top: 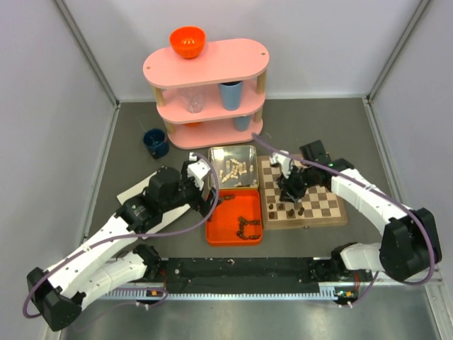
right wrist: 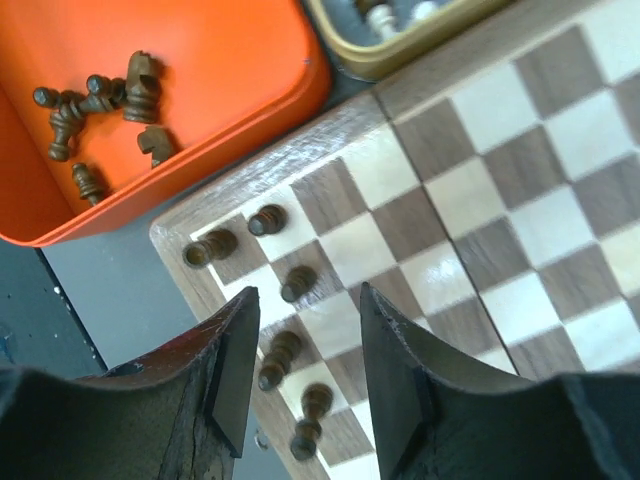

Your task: Set up the chess pieces on the board

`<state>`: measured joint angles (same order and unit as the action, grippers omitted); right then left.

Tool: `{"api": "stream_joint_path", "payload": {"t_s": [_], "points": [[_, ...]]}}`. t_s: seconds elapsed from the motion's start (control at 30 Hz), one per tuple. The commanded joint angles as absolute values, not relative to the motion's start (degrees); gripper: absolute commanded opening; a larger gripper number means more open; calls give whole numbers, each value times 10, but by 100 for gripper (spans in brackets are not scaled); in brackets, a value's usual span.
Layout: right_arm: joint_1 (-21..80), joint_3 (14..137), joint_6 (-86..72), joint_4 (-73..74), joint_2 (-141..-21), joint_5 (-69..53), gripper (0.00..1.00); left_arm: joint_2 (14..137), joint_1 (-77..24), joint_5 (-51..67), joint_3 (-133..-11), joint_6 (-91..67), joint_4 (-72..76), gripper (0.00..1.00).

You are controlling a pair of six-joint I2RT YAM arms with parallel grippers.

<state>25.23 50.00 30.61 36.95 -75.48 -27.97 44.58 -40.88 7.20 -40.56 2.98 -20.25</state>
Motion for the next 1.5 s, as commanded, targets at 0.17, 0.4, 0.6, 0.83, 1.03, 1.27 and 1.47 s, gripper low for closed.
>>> {"api": "stream_joint_path", "payload": {"t_s": [0.17,0.4,0.6,0.83,1.03,1.27,1.47], "points": [[142,517,293,368,-661,-401,46,534,-413,236,-444,-217,-149,81],[132,515,291,367,-642,-386,47,624,-517,43,-468,-387,-201,74],[123,512,281,359,-635,-365,48,764,-577,-86,-583,-475,-372,67],[111,511,274,353,-628,-350,48,823,-616,-155,-625,-510,-397,55],[106,508,274,351,-627,-346,49,869,-622,-163,-620,-528,-383,51],[99,506,272,351,-626,-347,49,910,-625,-163,-620,-533,-361,45],[98,505,272,351,-627,-347,49,935,-626,-146,-627,-520,-353,42]]}}
